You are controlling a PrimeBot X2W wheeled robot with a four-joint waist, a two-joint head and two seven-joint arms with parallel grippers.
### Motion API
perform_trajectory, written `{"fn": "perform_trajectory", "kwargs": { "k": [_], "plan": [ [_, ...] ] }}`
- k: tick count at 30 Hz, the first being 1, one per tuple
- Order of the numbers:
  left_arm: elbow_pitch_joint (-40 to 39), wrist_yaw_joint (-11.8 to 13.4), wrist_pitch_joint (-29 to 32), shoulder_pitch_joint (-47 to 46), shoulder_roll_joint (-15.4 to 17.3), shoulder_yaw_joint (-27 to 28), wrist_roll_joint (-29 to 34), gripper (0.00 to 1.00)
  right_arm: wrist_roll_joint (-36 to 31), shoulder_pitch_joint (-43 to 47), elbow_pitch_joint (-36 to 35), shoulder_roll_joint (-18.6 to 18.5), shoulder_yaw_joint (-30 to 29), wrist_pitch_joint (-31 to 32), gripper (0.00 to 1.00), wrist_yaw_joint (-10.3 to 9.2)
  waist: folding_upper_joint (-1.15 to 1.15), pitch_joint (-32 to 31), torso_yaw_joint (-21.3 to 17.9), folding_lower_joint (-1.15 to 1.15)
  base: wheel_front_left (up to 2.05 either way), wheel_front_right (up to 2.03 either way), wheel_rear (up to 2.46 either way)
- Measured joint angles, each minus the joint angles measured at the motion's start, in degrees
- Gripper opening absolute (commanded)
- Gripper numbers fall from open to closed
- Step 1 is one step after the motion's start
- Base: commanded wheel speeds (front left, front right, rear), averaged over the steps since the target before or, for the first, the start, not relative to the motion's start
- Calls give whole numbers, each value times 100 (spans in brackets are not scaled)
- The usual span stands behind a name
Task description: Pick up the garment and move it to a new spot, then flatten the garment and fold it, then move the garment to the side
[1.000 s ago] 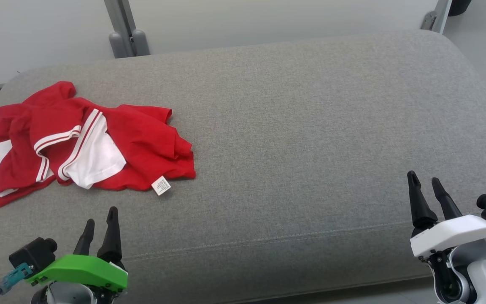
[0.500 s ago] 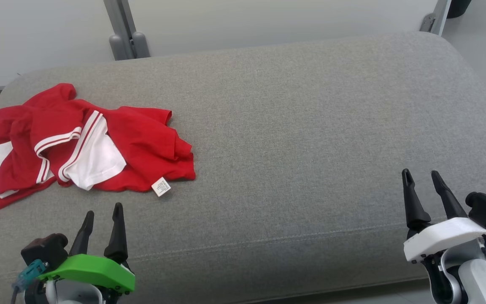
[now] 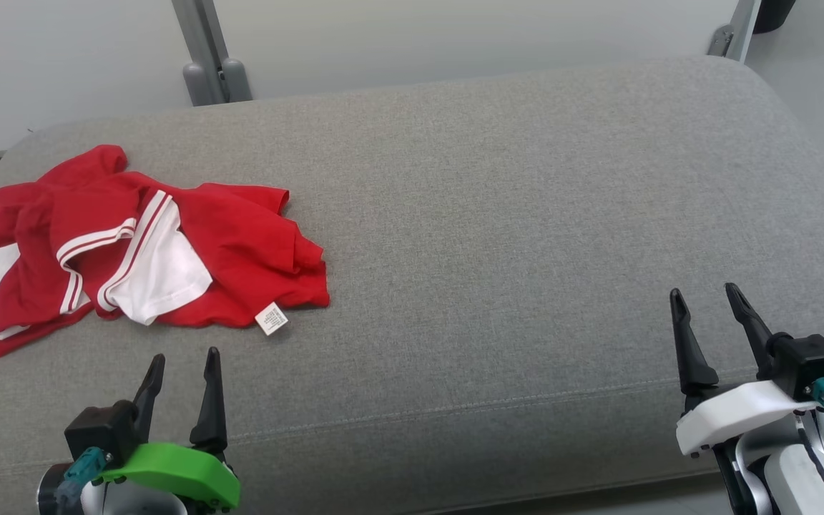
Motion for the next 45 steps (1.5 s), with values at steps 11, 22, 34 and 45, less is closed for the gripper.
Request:
{"fn": "perform_trajectory", "kwargs": {
  "k": [11,22,34,45],
  "plan": [
    [-4,0,-155,78,-20,-3,673,100,-644,76,-91,-71,73,-185,100,-94,0,-8,-31,0,0,0,0],
    [47,-14,-155,82,-64,105,730,100,-646,86,-101,-60,26,-185,100,-93,0,-4,-51,0,0,0,0],
    [126,-16,-155,86,-93,167,825,100,-646,112,-105,2,-40,-185,100,-88,0,4,-66,0,0,0,0],
    [142,-62,-155,86,-105,211,978,100,-646,115,-105,67,-78,-185,100,-80,0,24,-84,0,0,0,0]
  ]
}}
